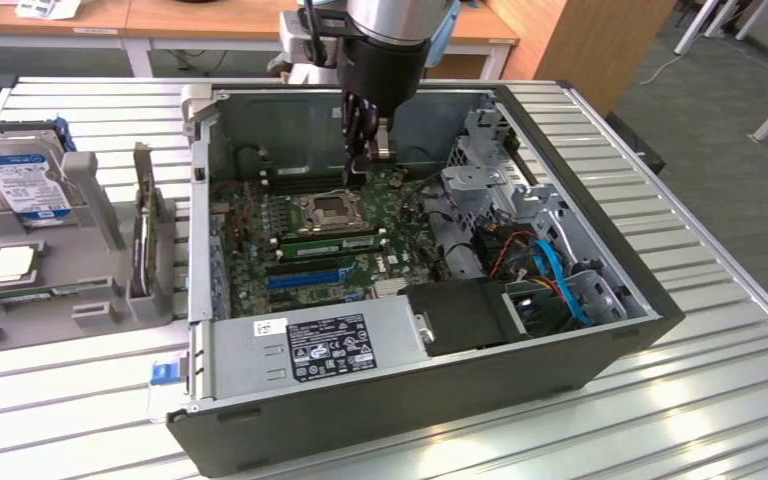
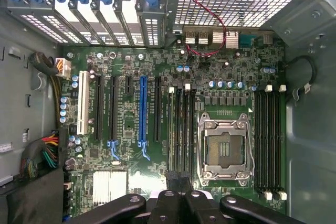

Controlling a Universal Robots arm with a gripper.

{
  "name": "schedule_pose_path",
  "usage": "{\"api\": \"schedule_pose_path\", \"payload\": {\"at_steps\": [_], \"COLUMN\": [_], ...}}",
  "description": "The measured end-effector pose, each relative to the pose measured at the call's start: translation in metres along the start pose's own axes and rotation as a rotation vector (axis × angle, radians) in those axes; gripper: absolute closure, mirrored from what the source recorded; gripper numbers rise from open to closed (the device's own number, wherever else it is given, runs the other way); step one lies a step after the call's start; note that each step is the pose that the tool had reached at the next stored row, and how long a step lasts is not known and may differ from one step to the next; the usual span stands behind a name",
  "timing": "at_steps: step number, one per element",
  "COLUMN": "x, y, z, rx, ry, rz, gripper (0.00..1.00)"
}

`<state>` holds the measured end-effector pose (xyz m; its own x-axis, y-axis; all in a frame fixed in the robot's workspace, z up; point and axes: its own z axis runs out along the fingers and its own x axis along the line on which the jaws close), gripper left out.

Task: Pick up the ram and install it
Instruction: 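Press down the ram until it locks into place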

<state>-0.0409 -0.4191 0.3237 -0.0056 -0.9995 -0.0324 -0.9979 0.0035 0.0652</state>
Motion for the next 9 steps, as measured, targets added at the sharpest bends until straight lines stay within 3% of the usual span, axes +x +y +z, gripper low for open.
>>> {"api": "schedule_pose_path", "payload": {"at_steps": [9], "x": [0.0], "y": [0.0], "z": [0.0], "rx": [0.0004], "ry": [-0.001], "rz": [0.014], "gripper": [0.9]}}
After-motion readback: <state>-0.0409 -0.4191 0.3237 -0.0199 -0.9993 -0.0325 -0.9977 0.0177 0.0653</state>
